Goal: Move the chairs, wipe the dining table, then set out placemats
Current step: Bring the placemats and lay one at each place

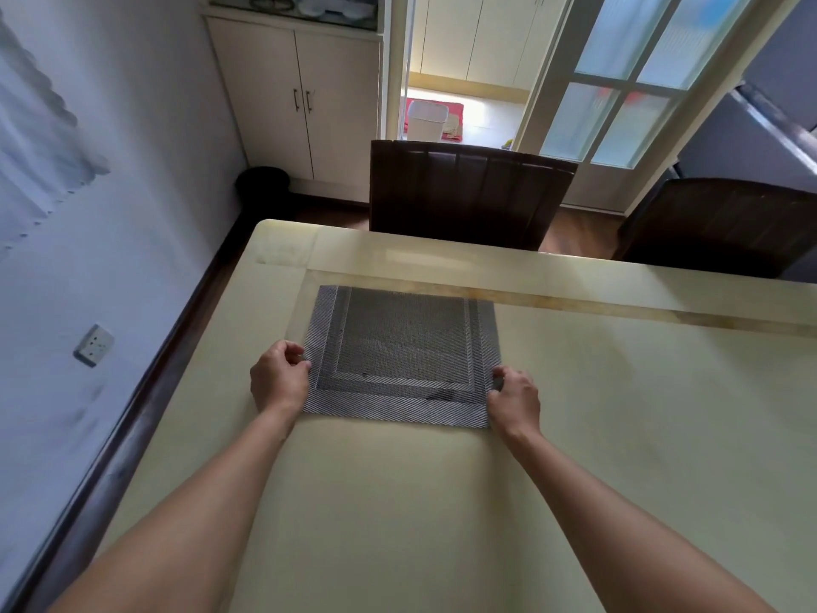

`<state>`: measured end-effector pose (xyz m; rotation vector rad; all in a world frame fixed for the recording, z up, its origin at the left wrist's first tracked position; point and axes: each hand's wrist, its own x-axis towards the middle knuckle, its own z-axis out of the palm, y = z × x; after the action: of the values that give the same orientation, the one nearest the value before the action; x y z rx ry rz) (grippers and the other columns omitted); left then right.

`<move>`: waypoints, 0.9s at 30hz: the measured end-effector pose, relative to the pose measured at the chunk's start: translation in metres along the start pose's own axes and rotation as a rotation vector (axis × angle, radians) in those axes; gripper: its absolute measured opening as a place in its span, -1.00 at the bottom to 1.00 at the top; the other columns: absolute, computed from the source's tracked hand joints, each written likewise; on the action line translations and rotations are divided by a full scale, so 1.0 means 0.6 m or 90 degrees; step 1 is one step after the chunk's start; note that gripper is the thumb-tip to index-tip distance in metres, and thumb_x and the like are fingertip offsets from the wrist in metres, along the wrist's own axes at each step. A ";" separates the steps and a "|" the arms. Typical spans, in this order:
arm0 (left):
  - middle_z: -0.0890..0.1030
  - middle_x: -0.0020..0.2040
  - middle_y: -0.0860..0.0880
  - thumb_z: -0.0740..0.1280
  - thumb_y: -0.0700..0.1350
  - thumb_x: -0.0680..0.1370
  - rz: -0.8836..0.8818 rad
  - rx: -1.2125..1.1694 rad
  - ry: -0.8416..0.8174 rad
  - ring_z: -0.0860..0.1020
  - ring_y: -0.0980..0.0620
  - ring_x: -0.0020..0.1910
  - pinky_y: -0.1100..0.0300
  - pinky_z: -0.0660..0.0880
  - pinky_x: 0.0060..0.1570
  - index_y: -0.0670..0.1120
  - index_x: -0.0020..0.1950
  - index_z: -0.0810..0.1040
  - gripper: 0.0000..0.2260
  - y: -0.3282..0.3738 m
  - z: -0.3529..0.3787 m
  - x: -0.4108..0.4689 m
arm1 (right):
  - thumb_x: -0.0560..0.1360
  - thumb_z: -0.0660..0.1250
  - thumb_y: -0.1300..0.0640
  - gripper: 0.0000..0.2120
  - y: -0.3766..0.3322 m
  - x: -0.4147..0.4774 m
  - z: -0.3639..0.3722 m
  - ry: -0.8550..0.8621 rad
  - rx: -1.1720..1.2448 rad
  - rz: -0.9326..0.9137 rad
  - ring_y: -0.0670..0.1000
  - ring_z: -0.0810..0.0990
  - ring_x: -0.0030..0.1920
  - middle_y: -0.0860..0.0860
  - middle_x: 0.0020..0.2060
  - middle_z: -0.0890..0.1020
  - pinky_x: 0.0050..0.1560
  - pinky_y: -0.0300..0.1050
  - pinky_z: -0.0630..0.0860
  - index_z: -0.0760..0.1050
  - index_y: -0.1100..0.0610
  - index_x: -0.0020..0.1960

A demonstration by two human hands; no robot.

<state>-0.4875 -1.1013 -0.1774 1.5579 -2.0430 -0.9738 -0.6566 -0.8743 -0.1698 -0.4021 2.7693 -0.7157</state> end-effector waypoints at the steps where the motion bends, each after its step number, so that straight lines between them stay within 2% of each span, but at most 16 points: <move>1: 0.65 0.02 -0.17 0.41 -0.25 0.46 0.009 0.014 0.000 0.59 -0.15 0.03 0.10 0.49 0.04 -0.19 0.05 0.59 -0.83 0.000 -0.001 0.000 | 0.48 0.15 0.39 -0.62 -0.002 -0.001 0.000 -0.002 -0.005 0.000 0.16 0.52 0.10 0.19 0.12 0.50 0.14 -0.10 0.42 0.49 0.22 0.25; 4: 0.57 0.10 -0.20 0.35 -0.30 0.48 0.115 0.116 -0.002 0.50 -0.17 0.10 0.05 0.44 0.09 -0.18 0.15 0.57 -0.76 0.001 0.000 -0.012 | 0.51 0.14 0.37 -0.67 -0.004 -0.008 0.001 0.005 -0.037 -0.013 0.18 0.50 0.07 0.19 0.11 0.44 0.18 -0.04 0.44 0.50 0.23 0.23; 7: 0.58 0.13 -0.16 0.25 -0.33 0.54 0.248 0.167 -0.049 0.45 -0.14 0.09 0.08 0.41 0.08 -0.17 0.18 0.59 -0.74 -0.003 0.010 -0.032 | 0.50 0.14 0.34 -0.71 -0.001 -0.021 0.004 0.026 -0.109 -0.065 0.17 0.40 0.11 0.17 0.11 0.43 0.18 -0.03 0.42 0.53 0.23 0.14; 9: 0.60 0.14 -0.15 0.20 -0.29 0.58 0.278 0.176 -0.070 0.46 -0.14 0.07 0.08 0.41 0.05 -0.17 0.18 0.62 -0.74 -0.008 0.015 -0.041 | 0.49 0.16 0.31 -0.72 0.001 -0.031 0.003 0.016 -0.169 -0.108 0.14 0.38 0.11 0.13 0.13 0.45 0.14 -0.05 0.40 0.54 0.18 0.12; 12: 0.57 0.19 -0.14 0.18 -0.26 0.60 0.261 0.188 -0.082 0.45 -0.15 0.12 0.08 0.40 0.09 -0.16 0.20 0.61 -0.73 -0.008 0.018 -0.046 | 0.49 0.16 0.26 -0.74 0.004 -0.037 0.001 -0.029 -0.210 -0.144 0.13 0.38 0.12 0.10 0.15 0.47 0.14 -0.05 0.37 0.51 0.13 0.13; 15: 0.52 0.25 -0.11 0.18 -0.26 0.59 0.237 0.218 -0.145 0.42 -0.14 0.20 0.09 0.37 0.16 -0.14 0.24 0.57 -0.72 -0.001 0.016 -0.040 | 0.51 0.17 0.22 -0.74 0.002 -0.034 -0.006 -0.095 -0.221 -0.135 0.15 0.36 0.17 0.12 0.22 0.41 0.18 -0.04 0.35 0.45 0.13 0.18; 18: 0.43 0.37 -0.11 0.22 -0.22 0.58 0.196 0.258 -0.217 0.36 -0.12 0.34 0.07 0.34 0.29 -0.13 0.39 0.42 -0.63 0.020 0.004 -0.049 | 0.52 0.18 0.21 -0.59 0.002 -0.045 -0.028 -0.123 -0.191 -0.109 0.17 0.32 0.27 0.14 0.32 0.36 0.26 -0.04 0.30 0.33 0.11 0.37; 20: 0.39 0.41 -0.14 0.22 -0.21 0.58 0.181 0.233 -0.220 0.34 -0.13 0.39 0.05 0.30 0.34 -0.16 0.43 0.35 -0.59 0.037 -0.001 -0.080 | 0.54 0.17 0.21 -0.55 0.005 -0.066 -0.050 -0.118 -0.154 -0.114 0.17 0.30 0.30 0.14 0.34 0.35 0.29 -0.04 0.28 0.28 0.12 0.42; 23: 0.49 0.32 -0.18 0.25 -0.24 0.55 0.203 0.158 -0.231 0.44 -0.14 0.30 0.09 0.34 0.28 -0.19 0.34 0.45 -0.65 0.063 0.004 -0.166 | 0.55 0.16 0.23 -0.55 0.030 -0.115 -0.082 -0.116 -0.120 -0.124 0.15 0.30 0.30 0.15 0.33 0.37 0.31 -0.07 0.26 0.30 0.13 0.43; 27: 0.59 0.21 -0.14 0.25 -0.25 0.54 0.208 0.075 -0.340 0.55 -0.08 0.17 0.19 0.40 0.18 -0.15 0.24 0.55 -0.72 0.115 0.025 -0.322 | 0.53 0.12 0.34 -0.55 0.098 -0.198 -0.139 -0.121 -0.077 -0.121 0.14 0.33 0.29 0.15 0.29 0.40 0.31 -0.17 0.23 0.35 0.17 0.41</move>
<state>-0.4854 -0.9044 -0.1180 1.0279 -2.6507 -1.2490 -0.5836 -0.7505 -0.1083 -0.7258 2.6240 -0.5213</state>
